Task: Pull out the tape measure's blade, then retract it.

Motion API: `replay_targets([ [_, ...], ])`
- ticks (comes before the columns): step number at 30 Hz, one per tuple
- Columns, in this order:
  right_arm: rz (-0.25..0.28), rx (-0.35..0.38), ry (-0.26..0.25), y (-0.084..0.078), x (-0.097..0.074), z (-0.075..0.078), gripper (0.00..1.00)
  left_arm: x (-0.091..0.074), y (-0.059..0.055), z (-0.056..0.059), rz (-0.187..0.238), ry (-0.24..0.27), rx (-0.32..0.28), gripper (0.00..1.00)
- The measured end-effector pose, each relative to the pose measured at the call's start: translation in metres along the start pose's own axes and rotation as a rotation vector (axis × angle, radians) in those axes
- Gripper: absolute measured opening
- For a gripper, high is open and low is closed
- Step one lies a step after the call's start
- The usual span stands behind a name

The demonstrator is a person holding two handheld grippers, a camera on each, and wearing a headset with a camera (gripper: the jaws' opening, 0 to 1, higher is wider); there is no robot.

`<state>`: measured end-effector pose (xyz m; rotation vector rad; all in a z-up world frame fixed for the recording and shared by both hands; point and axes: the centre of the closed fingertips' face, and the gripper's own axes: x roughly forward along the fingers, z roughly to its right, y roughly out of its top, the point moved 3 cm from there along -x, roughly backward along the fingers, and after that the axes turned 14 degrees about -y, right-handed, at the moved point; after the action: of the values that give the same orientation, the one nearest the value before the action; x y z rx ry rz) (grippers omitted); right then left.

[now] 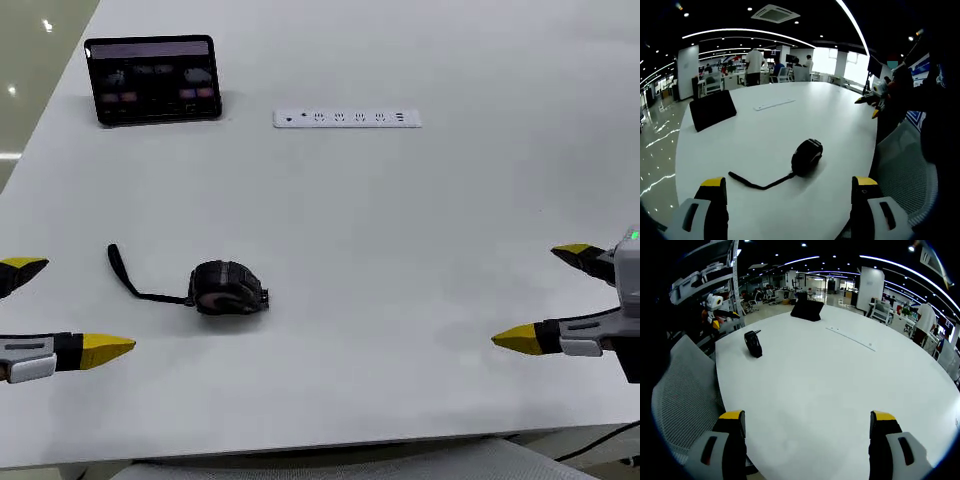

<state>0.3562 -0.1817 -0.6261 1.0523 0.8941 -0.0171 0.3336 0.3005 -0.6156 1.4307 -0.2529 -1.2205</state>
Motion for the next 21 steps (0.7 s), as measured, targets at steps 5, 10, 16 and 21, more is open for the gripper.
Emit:
replay_targets([
  [5, 0.025, -0.05, 0.025, 0.026, 0.011, -0.004, 1.0, 0.012, 0.019, -0.004, -0.039, -0.035, 0.089, 1.0],
  [10, 0.046, -0.083, 0.053, 0.051, 0.021, -0.011, 1.0, 0.024, 0.036, 0.002, -0.071, -0.11, 0.13, 0.99],
  [16, 0.094, -0.143, 0.1, 0.079, 0.034, -0.031, 1.0, 0.041, 0.043, 0.004, -0.183, -0.176, 0.246, 0.99],
  [21, 0.113, -0.174, 0.149, 0.096, 0.048, -0.048, 1.0, 0.059, 0.049, 0.004, -0.252, -0.218, 0.314, 0.99],
])
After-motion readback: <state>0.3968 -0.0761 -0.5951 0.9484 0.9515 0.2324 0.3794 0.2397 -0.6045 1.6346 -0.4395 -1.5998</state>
